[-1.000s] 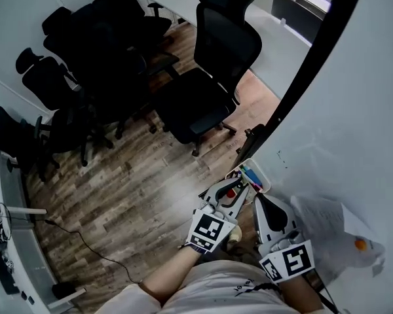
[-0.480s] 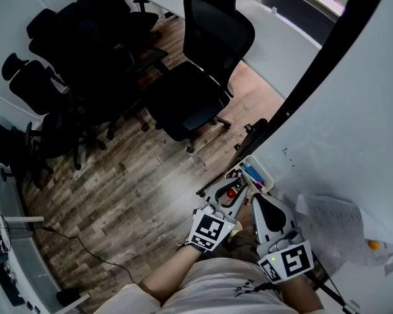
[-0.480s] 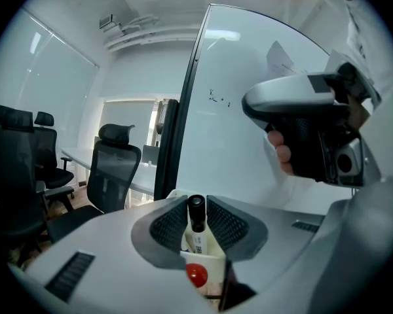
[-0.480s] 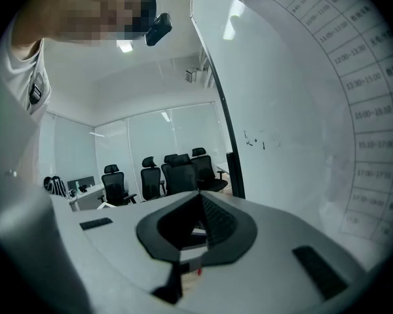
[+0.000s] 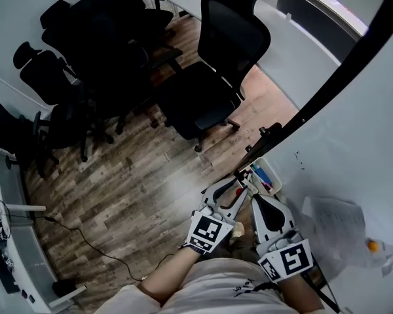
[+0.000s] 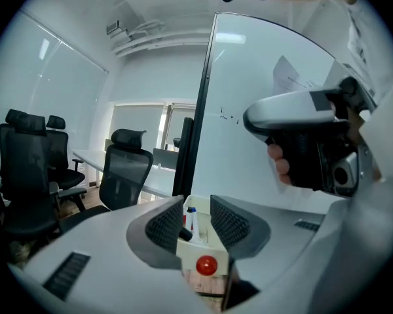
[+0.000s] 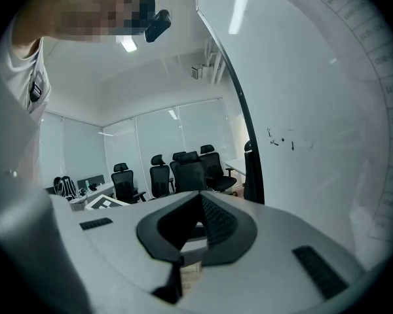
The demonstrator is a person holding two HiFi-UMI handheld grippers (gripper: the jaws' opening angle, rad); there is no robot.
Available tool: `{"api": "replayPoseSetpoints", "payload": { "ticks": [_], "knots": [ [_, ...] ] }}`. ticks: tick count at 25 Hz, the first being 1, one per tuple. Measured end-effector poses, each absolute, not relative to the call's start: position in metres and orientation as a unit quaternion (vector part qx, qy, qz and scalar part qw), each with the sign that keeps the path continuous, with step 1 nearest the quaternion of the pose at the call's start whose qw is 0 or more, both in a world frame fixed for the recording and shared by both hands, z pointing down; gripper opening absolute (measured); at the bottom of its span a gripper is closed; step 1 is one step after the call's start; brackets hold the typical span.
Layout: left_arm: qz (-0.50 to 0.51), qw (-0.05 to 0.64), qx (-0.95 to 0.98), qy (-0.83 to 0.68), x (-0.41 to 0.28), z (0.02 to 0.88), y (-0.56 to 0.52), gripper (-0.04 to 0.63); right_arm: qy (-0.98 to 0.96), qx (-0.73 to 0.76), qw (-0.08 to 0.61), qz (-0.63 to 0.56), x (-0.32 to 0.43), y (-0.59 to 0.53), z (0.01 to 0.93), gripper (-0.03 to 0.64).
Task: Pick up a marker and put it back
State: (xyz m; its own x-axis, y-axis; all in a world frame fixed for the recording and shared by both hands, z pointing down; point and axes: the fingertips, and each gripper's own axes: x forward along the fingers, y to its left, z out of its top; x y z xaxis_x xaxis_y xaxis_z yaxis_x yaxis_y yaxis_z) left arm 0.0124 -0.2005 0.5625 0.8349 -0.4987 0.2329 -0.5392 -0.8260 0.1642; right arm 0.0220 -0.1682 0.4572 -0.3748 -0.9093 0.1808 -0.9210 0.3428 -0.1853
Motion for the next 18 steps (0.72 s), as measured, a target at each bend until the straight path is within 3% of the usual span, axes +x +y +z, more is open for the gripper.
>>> {"api": "replayPoseSetpoints", "payload": {
  "ticks": [18],
  "knots": [
    [0.040, 0.111, 0.953, -0.279, 0.002, 0.455, -0.182, 0.101, -0.831, 0.545, 0.007, 0.109, 0.023, -0.162, 0.428, 0.011]
  ]
}}
